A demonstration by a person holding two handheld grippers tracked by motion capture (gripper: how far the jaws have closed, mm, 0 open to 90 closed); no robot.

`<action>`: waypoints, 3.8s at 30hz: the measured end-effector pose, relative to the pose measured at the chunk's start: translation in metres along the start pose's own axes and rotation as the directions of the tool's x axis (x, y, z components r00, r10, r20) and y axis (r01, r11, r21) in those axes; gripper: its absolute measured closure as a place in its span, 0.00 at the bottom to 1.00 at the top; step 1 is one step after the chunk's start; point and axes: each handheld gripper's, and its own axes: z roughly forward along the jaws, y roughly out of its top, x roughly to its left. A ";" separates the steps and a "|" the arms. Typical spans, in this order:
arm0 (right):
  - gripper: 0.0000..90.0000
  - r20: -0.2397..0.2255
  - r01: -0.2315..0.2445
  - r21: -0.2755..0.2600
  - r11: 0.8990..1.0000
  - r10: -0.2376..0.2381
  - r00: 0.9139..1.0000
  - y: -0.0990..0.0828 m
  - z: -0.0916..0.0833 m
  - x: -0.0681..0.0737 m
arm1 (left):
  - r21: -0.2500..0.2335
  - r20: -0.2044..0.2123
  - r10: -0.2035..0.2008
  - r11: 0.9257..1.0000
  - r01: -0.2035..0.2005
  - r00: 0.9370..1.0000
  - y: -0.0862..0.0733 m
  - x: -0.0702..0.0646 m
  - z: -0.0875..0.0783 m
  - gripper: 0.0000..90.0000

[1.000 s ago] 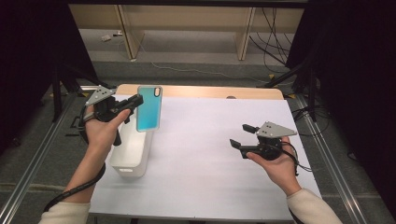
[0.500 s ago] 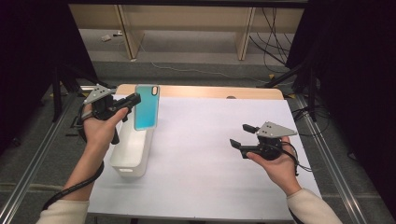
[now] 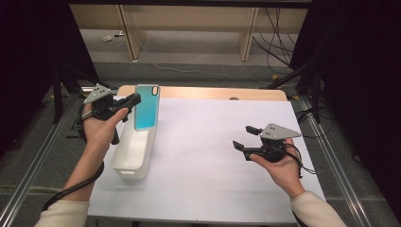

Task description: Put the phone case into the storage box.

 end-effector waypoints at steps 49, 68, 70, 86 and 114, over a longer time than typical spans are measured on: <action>0.30 0.008 0.004 -0.020 1.000 -0.004 1.000 -0.001 0.001 -0.001 | 0.002 -0.016 0.020 1.000 -0.020 1.000 0.001 0.021 0.010 0.91; 0.30 0.011 0.002 -0.018 1.000 -0.002 1.000 -0.001 0.000 -0.002 | 0.003 -0.029 0.012 1.000 -0.012 1.000 -0.002 0.034 0.017 0.91; 0.30 0.005 0.001 -0.006 1.000 -0.001 1.000 -0.001 -0.001 -0.002 | 0.009 -0.031 0.009 1.000 -0.009 0.999 -0.003 0.035 0.018 0.91; 0.29 0.011 0.010 -0.011 1.000 -0.010 1.000 -0.001 -0.001 -0.003 | 0.013 -0.054 0.009 1.000 -0.008 0.999 -0.004 0.046 0.021 0.91; 0.29 0.010 0.007 -0.003 1.000 -0.007 1.000 -0.002 -0.001 -0.003 | 0.032 -0.053 0.040 0.999 -0.039 0.998 -0.003 0.053 0.034 0.91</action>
